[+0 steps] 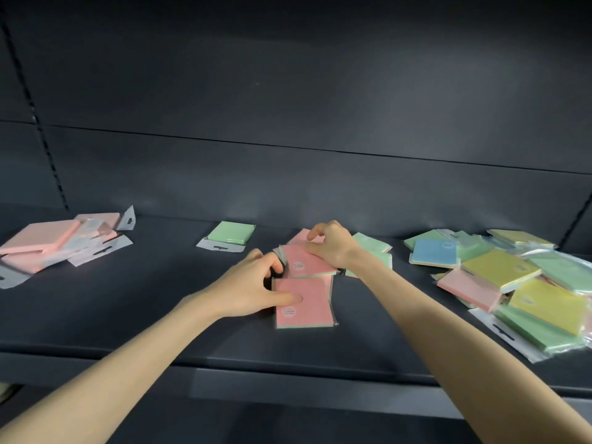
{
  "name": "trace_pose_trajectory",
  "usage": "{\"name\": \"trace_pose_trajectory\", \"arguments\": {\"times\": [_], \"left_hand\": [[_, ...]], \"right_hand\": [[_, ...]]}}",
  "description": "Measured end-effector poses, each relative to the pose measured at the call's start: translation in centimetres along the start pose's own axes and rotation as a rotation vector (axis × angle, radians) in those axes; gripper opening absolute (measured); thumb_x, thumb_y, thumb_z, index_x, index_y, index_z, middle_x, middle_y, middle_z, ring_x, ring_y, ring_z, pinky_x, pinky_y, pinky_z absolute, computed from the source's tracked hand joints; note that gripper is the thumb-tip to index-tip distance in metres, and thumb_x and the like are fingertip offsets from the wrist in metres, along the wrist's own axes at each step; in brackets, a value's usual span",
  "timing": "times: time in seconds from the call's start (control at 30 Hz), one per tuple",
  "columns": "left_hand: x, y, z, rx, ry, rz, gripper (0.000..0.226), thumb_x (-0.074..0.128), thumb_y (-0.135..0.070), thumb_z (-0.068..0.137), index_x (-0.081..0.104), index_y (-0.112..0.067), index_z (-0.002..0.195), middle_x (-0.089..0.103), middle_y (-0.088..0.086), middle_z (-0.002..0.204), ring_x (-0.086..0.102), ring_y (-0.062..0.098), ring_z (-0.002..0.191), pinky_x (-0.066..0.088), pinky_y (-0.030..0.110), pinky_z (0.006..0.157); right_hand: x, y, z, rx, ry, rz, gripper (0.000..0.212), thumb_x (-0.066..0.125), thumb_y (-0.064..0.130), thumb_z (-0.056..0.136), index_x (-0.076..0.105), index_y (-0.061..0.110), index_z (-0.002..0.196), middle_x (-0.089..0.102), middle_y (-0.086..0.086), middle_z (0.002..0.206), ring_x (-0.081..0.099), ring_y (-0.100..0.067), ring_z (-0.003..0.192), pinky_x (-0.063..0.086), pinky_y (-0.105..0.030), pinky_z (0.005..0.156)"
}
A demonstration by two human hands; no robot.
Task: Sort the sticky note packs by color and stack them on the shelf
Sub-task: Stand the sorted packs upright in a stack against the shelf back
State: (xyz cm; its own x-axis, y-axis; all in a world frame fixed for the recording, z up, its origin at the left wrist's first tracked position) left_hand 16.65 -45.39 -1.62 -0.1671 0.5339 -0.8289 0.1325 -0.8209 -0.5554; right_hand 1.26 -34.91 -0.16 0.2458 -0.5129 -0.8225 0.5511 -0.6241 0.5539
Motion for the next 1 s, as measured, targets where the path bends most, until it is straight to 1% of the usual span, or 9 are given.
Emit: {"name": "trace_pose_trajectory", "arguments": {"times": [0.03, 0.1, 0.2, 0.37, 0.5, 0.67, 0.77, 0.9, 1.0], "left_hand": [[-0.1, -0.2, 0.1, 0.007, 0.003, 0.029, 0.053, 0.073, -0.054, 0.071, 0.05, -0.028, 0.111, 0.042, -0.009, 0.106, 0.048, 0.001, 0.089, 0.041, 0.023, 0.078], [-0.5, -1.0, 0.3, 0.064, -0.008, 0.073, 0.053, 0.071, -0.055, 0.072, 0.049, -0.03, 0.113, 0.04, -0.01, 0.11, 0.045, 0.007, 0.102, 0.041, 0.026, 0.087], [-1.4, -3.1, 0.9, 0.179, -0.076, 0.127, 0.051, 0.065, -0.056, 0.078, 0.05, -0.03, 0.12, 0.043, -0.011, 0.116, 0.041, 0.009, 0.113, 0.036, 0.027, 0.094], [-1.5, -7.4, 3.4, 0.295, -0.134, 0.231, 0.055, 0.058, -0.046, 0.087, 0.041, -0.027, 0.136, 0.041, -0.008, 0.136, 0.035, 0.016, 0.127, 0.032, 0.038, 0.106], [-0.6, -11.3, 6.4, 0.383, -0.151, 0.229, 0.055, 0.055, -0.044, 0.09, 0.037, -0.026, 0.139, 0.04, -0.007, 0.14, 0.034, 0.016, 0.128, 0.03, 0.037, 0.107], [3.0, -16.2, 10.5, 0.437, -0.082, 0.244, 0.053, 0.053, -0.042, 0.091, 0.036, -0.026, 0.139, 0.039, -0.005, 0.139, 0.034, 0.017, 0.128, 0.03, 0.037, 0.107], [5.5, -18.3, 12.8, 0.429, -0.043, 0.259, 0.053, 0.054, -0.042, 0.091, 0.036, -0.026, 0.138, 0.041, -0.003, 0.136, 0.035, 0.018, 0.127, 0.032, 0.038, 0.105], [8.6, -19.9, 16.0, 0.375, 0.044, 0.249, 0.054, 0.056, -0.043, 0.089, 0.038, -0.024, 0.136, 0.044, -0.002, 0.132, 0.039, 0.019, 0.125, 0.036, 0.04, 0.103], [10.6, -20.7, 18.0, 0.317, 0.077, 0.24, 0.054, 0.058, -0.044, 0.088, 0.04, -0.023, 0.135, 0.046, -0.002, 0.128, 0.041, 0.019, 0.123, 0.037, 0.038, 0.102]], "right_hand": [[-0.3, 0.0, -0.1, -0.011, 0.021, -0.037, 0.031, 0.061, 0.031, 0.088, 0.061, 0.015, 0.115, 0.045, -0.009, 0.13, 0.046, -0.025, 0.122, 0.037, -0.024, 0.089], [-1.5, -0.1, -0.6, -0.039, 0.024, -0.078, 0.032, 0.061, 0.028, 0.088, 0.06, 0.014, 0.117, 0.045, -0.01, 0.131, 0.045, -0.025, 0.122, 0.036, -0.023, 0.088], [-4.1, -0.5, -1.7, -0.076, -0.024, -0.114, 0.034, 0.062, 0.028, 0.088, 0.059, 0.012, 0.118, 0.045, -0.01, 0.13, 0.049, -0.026, 0.116, 0.037, -0.024, 0.088], [-9.3, -2.8, -3.7, -0.074, -0.119, -0.199, 0.034, 0.06, 0.028, 0.089, 0.056, 0.013, 0.12, 0.042, -0.008, 0.134, 0.042, -0.024, 0.123, 0.038, -0.03, 0.097], [-13.3, -6.0, -4.8, -0.026, -0.185, -0.287, 0.037, 0.06, 0.027, 0.09, 0.054, 0.012, 0.123, 0.041, -0.01, 0.136, 0.039, -0.027, 0.126, 0.036, -0.032, 0.1], [-16.9, -11.6, -5.6, 0.051, -0.201, -0.37, 0.039, 0.059, 0.029, 0.091, 0.053, 0.012, 0.125, 0.042, -0.01, 0.134, 0.04, -0.031, 0.124, 0.036, -0.033, 0.098], [-18.4, -15.1, -5.5, 0.071, -0.185, -0.387, 0.039, 0.058, 0.028, 0.091, 0.053, 0.013, 0.126, 0.044, -0.01, 0.131, 0.041, -0.031, 0.123, 0.036, -0.032, 0.096], [-19.9, -19.2, -4.9, 0.072, -0.142, -0.375, 0.037, 0.059, 0.029, 0.09, 0.053, 0.015, 0.124, 0.046, -0.007, 0.128, 0.045, -0.029, 0.118, 0.037, -0.031, 0.092], [-20.9, -21.8, -4.0, 0.065, -0.1, -0.382, 0.037, 0.058, 0.029, 0.089, 0.053, 0.015, 0.124, 0.048, -0.008, 0.128, 0.045, -0.028, 0.118, 0.038, -0.031, 0.092]]}}
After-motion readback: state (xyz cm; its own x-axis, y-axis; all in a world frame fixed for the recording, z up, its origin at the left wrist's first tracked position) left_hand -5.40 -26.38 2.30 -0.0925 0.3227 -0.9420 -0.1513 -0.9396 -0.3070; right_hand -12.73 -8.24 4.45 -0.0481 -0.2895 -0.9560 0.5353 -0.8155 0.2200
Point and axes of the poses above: each hand's wrist, its own z-axis towards the middle knuckle, its own x-axis out of the palm, y = z × x, the point moved 4 cm from there along z, towards the middle knuckle
